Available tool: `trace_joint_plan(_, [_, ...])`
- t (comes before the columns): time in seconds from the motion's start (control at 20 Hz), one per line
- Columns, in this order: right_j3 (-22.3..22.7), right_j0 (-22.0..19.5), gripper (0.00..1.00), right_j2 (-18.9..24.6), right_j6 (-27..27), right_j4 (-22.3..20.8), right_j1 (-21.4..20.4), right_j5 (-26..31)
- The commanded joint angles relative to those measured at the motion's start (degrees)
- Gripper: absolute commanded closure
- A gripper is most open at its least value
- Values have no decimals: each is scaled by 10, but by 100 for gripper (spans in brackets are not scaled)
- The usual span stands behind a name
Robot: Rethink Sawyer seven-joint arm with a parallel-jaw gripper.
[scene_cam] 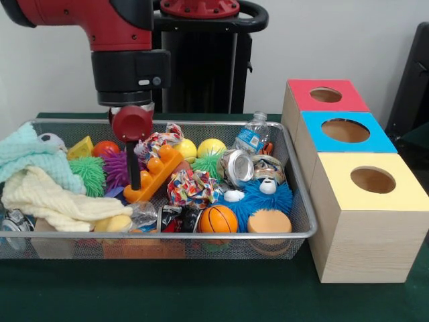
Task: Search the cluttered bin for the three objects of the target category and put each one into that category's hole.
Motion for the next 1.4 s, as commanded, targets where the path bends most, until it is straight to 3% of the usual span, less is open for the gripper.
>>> trace_joint_plan(0.05, [-58, 17, 0, 35, -67, -7, 40, 38])
trace_joint_plan(0.5, [-72, 20, 0, 19, -80, -35, 68, 19])
trace_joint_plan(0.95, [42, -42, 0, 55, -82, -89, 45, -56])
trace_joint_plan(1.4, [55, -66, 0, 59, -63, -133, 59, -91])
